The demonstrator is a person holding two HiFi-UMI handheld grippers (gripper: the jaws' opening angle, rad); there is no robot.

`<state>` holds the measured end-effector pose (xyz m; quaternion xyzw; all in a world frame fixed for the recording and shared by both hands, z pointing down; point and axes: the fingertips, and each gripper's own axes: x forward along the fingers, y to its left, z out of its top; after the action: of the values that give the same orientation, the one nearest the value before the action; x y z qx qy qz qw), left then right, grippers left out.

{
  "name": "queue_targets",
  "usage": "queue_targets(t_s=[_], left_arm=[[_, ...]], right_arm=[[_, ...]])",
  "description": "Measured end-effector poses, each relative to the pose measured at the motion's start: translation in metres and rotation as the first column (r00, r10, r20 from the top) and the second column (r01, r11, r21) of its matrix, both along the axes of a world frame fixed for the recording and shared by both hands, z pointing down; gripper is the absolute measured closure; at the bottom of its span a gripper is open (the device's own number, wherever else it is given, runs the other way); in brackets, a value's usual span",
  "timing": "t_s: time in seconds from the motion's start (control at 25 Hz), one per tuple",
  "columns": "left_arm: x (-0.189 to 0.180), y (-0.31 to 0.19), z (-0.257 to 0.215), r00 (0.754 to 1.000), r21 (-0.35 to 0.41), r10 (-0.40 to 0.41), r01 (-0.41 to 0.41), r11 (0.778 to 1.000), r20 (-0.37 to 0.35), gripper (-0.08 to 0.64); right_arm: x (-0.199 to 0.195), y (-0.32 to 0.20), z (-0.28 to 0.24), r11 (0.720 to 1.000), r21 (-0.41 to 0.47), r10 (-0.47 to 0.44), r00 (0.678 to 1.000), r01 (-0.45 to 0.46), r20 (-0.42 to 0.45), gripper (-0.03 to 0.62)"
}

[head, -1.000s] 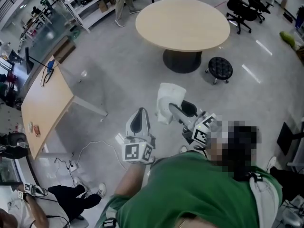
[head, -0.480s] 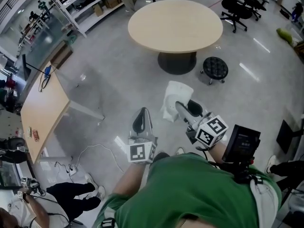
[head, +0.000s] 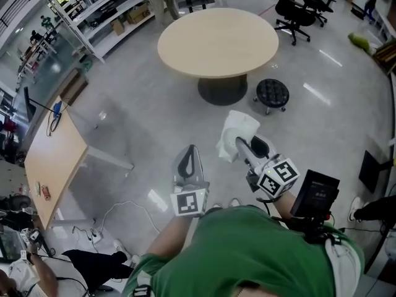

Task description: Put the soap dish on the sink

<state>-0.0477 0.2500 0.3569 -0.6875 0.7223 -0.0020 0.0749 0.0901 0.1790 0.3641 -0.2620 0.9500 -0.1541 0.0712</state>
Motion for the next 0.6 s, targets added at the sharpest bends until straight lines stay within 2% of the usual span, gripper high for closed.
queue_targets(t_s=[0.28,0.6], left_arm=[[-0.009,-0.0038,-0.0014,0.996,0.003,0.036,-0.036,0.999,-0.083,0.554],[-0.012,-0.0048,-0.0029,0.99,-0.001,0.071,-0.071,0.997,-0.125,0.554]], right_arm=[[-0.0024,0.0032,-0.0045,0.998,0.013,0.054,0.998,-0.054,-0.03,0.449],[0.0011,0.0047,-0.0047,0.995,0.013,0.102,0.994,-0.102,-0.039,0.449]])
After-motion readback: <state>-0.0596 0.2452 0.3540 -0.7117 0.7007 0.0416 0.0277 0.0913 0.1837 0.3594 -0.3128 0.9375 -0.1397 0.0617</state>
